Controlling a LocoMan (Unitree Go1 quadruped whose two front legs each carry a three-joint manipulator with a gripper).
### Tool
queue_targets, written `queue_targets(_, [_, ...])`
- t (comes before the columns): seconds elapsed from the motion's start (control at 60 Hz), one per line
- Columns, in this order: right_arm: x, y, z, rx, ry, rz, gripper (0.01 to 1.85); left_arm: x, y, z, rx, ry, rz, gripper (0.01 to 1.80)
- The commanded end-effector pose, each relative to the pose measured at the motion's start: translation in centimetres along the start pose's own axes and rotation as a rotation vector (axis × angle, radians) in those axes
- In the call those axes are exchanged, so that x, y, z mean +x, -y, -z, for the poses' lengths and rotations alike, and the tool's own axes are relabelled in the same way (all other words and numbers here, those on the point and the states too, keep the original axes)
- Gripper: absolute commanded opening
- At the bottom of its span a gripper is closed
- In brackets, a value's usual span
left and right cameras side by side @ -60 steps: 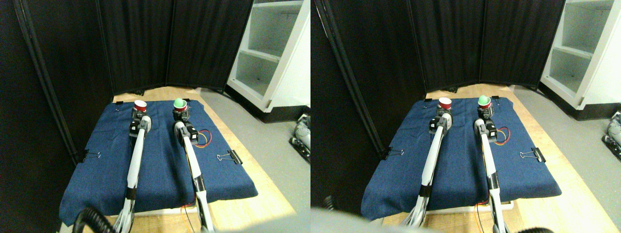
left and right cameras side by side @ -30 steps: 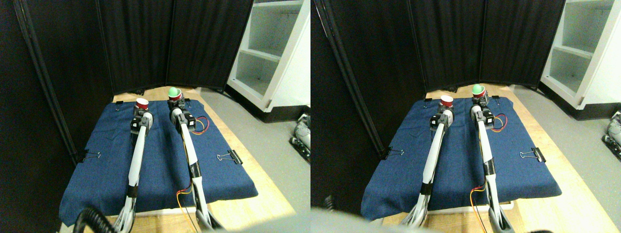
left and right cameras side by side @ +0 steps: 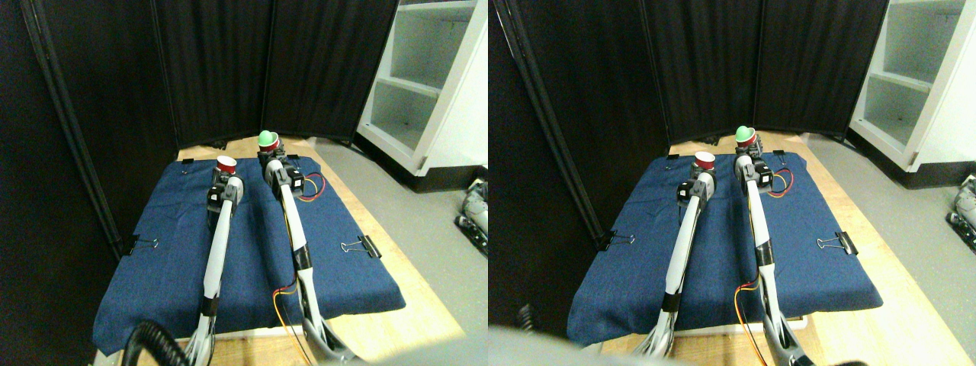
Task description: Pour (bimanual)
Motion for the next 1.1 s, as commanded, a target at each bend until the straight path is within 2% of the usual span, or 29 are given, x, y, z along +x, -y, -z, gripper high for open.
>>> queue_targets(0.017, [-0.3,-1.5,0.1,-0.007,0.005,-0.05,0.33,-0.4,1.6,0.4,-0.02,-0.019,0.045,0.33])
queue_targets(0.133, [-0.5,-1.8,0.2,-0.031,-0.008,-0.057,0.33,-0.6,2.0,0.8,-0.009,-0.021,0.042,0.33])
queue_targets(0.283, [-0.7,-2.5,0.2,-0.07,-0.026,-0.063,0.33,-0.9,2.5,1.1,-0.014,-0.051,0.033,0.33])
queue_targets(0.583, [-1.6,-4.4,0.2,-0.106,-0.039,-0.075,0.33,-1.5,2.9,1.5,-0.025,-0.044,0.038,0.33])
queue_targets(1.1, [-2.0,-5.7,-0.4,-0.245,-0.036,-0.07,0.33,-2.7,3.9,2.4,-0.072,-0.119,0.037,0.33])
